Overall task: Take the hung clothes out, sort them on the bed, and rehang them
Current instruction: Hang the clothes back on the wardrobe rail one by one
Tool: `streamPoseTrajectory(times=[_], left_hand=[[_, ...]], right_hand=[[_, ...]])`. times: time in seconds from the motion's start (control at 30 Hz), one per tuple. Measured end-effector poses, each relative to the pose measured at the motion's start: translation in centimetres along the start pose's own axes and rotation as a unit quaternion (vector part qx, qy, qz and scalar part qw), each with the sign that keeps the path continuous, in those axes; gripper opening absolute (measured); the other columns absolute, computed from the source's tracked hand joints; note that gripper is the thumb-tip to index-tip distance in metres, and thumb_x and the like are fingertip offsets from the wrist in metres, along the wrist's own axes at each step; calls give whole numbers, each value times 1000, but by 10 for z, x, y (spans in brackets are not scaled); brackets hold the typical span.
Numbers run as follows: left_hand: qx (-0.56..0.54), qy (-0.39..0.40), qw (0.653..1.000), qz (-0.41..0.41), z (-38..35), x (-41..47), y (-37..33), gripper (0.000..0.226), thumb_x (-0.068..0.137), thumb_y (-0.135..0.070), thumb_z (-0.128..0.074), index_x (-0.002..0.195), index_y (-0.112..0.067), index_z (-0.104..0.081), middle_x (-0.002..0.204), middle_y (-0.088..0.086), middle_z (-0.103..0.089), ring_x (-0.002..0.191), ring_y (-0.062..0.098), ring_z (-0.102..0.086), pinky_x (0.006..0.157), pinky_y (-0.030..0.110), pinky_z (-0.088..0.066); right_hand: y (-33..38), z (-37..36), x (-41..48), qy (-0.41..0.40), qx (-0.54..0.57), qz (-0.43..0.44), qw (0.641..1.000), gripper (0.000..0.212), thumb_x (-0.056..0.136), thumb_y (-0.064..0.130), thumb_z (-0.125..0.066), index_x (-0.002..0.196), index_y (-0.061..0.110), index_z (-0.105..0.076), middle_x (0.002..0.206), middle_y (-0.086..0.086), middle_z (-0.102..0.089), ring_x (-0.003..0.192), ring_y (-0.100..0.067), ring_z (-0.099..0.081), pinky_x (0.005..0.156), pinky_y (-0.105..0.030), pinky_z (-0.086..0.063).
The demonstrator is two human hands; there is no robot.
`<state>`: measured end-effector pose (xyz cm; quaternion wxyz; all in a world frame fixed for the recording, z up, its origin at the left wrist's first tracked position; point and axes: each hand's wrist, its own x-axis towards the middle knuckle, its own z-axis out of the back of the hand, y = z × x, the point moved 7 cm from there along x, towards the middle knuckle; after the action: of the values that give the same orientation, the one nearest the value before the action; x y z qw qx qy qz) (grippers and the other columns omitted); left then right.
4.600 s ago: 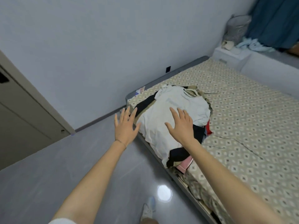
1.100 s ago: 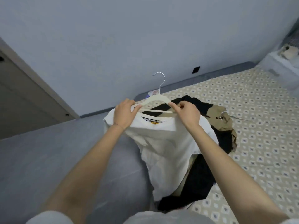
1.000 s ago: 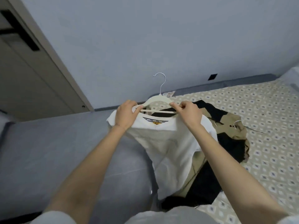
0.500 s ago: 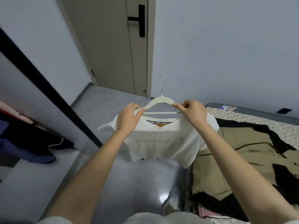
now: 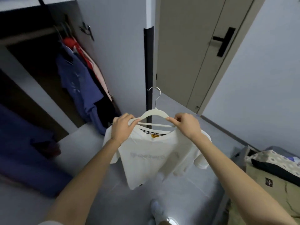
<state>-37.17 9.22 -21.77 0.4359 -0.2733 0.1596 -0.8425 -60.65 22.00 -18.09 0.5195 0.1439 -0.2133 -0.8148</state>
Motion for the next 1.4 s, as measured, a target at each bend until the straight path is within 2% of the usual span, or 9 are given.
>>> streamPoseTrajectory(times=[0.23, 0.37, 0.5, 0.6, 0.73, 0.93, 1.13, 1.3, 1.4], left_hand=[[55, -35, 995, 72, 56, -2, 84, 24, 97, -31, -61, 96, -9, -69, 89, 7, -62, 78, 28, -61, 74, 39, -42], [78, -61, 990, 99, 88, -12, 124, 45, 96, -49, -43, 92, -12, -68, 87, 4, -61, 77, 26, -61, 68, 39, -45], [100, -75, 982, 145, 121, -21, 164, 56, 94, -59, -35, 91, -14, -68, 86, 2, -62, 80, 22, -59, 77, 42, -47], [105, -103, 974, 174, 146, -23, 187, 47, 95, -52, -48, 93, -11, -71, 89, 7, -65, 81, 25, -61, 81, 45, -47], [124, -138, 962, 199, 173, -18, 222, 28, 96, -36, -61, 108, -11, -69, 104, 10, -66, 94, 28, -62, 92, 49, -44], [186, -130, 942, 247, 210, 6, 296, 51, 97, -48, -53, 140, -20, -50, 147, 7, -46, 137, 27, -40, 118, 55, -18], [213, -102, 934, 268, 246, 31, 368, 64, 97, -58, -44, 147, -18, -43, 153, 9, -40, 143, 30, -33, 118, 54, -13], [216, -77, 934, 274, 265, 59, 411, 60, 99, -54, -42, 148, -20, -39, 158, 8, -31, 147, 28, -24, 119, 53, -9], [209, -73, 935, 277, 272, 72, 431, 58, 101, -53, -39, 149, -21, -38, 161, 8, -26, 149, 29, -18, 120, 53, -6]], right_hand=[[104, -51, 43, 80, -5, 136, 987, 51, 94, 59, -48, 69, 16, -56, 67, 1, -58, 72, -24, -55, 58, -32, -39], [156, -79, 58, 112, -20, 202, 973, 51, 96, 57, -48, 57, 24, -43, 59, 6, -49, 68, -21, -50, 59, -32, -38], [196, -105, 77, 172, 63, 200, 963, 46, 94, 53, -55, 58, 24, -51, 59, 7, -54, 64, -16, -50, 59, -30, -36], [226, -125, 93, 200, 121, 201, 951, 44, 93, 50, -59, 62, 18, -57, 63, 2, -60, 61, -14, -50, 60, -30, -39], [273, -154, 115, 189, 143, 213, 948, 47, 92, 51, -59, 68, 11, -63, 70, -6, -66, 69, -23, -60, 66, -35, -46], [350, -191, 159, 171, 140, 191, 956, 49, 92, 54, -56, 73, 10, -66, 72, -4, -68, 73, -22, -62, 67, -35, -47], [425, -214, 201, 131, 136, 176, 966, 51, 93, 56, -54, 74, 11, -68, 72, -1, -69, 72, -17, -62, 68, -38, -48], [472, -224, 238, 87, 139, 152, 975, 54, 94, 54, -53, 67, 8, -61, 60, -2, -60, 64, -19, -57, 56, -33, -38], [494, -225, 257, 63, 148, 134, 978, 53, 95, 50, -54, 55, 16, -47, 51, 2, -49, 54, -15, -49, 52, -32, -31]])
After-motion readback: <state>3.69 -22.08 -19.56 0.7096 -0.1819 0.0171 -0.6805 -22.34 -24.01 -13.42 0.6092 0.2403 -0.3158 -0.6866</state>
